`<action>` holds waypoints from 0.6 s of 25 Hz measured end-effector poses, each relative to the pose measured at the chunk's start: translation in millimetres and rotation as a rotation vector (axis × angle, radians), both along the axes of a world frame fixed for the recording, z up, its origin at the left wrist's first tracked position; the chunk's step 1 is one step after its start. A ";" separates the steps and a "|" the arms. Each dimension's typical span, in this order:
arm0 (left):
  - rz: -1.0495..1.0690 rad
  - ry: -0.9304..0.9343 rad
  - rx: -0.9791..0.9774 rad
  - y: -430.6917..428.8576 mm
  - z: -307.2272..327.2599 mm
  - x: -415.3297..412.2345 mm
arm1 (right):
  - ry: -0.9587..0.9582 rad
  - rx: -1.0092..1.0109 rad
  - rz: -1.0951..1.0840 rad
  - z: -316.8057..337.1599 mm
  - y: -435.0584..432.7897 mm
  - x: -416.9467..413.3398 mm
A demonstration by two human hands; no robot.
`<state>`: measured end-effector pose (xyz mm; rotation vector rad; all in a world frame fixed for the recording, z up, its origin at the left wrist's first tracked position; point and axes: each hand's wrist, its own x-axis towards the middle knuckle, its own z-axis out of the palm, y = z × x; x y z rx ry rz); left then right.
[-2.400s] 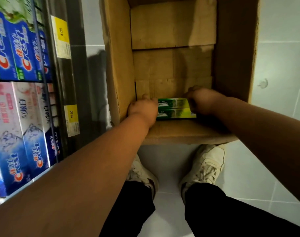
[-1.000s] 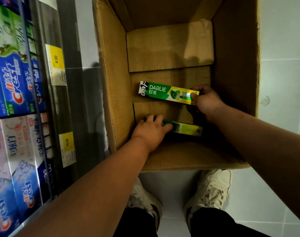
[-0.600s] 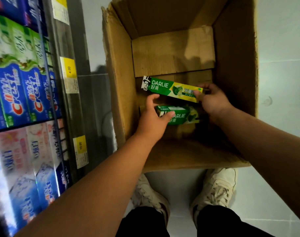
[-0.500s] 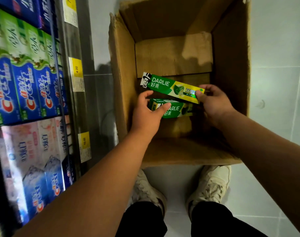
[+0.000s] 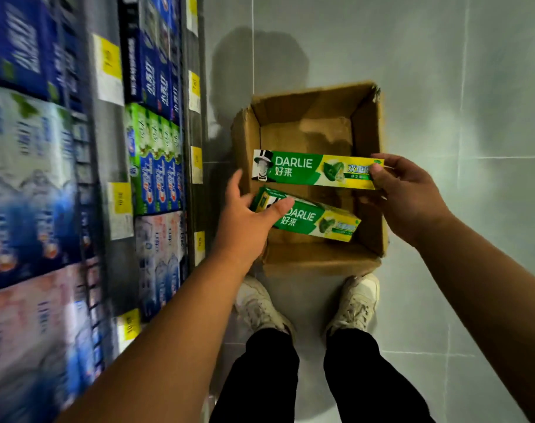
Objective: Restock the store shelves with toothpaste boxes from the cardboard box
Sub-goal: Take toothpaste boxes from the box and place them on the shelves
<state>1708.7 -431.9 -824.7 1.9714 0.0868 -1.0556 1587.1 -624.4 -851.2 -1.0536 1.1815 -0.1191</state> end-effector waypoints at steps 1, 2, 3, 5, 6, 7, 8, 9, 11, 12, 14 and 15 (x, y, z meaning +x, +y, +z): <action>0.016 0.001 -0.038 3.5 26.3 1.9 | -0.032 0.009 -0.010 28.9 -0.1 1.7; 0.028 0.000 -0.073 7.5 52.7 2.9 | -0.056 0.017 -0.013 57.2 1.5 3.3; 0.038 -0.008 -0.101 12.1 81.1 3.1 | -0.075 0.024 -0.005 85.7 4.3 4.6; 0.059 -0.042 -0.125 23.3 135.7 -0.1 | -0.119 0.031 0.018 141.6 11.8 7.7; 0.068 -0.058 -0.127 30.4 160.3 -1.8 | -0.161 0.029 0.032 167.0 15.7 10.1; 0.074 -0.075 -0.127 37.5 189.6 -4.9 | -0.196 0.022 0.038 196.0 19.8 11.3; 0.080 -0.095 -0.122 45.2 219.6 -9.9 | -0.213 0.010 0.028 224.5 24.5 11.2; 0.095 -0.121 -0.124 54.1 248.2 -17.7 | -0.223 0.003 0.004 253.0 30.1 10.9; 0.163 -0.173 -0.167 70.9 297.9 -34.1 | -0.267 -0.008 -0.012 304.9 41.1 10.1; 0.209 -0.175 -0.202 80.2 320.8 -44.1 | -0.290 -0.014 0.031 328.5 49.0 6.7; 0.273 -0.190 -0.270 96.9 356.7 -64.2 | -0.323 -0.012 0.123 362.7 60.0 -2.4; 0.298 -0.216 -0.288 106.3 379.3 -76.8 | -0.344 0.026 0.144 382.2 67.6 -8.3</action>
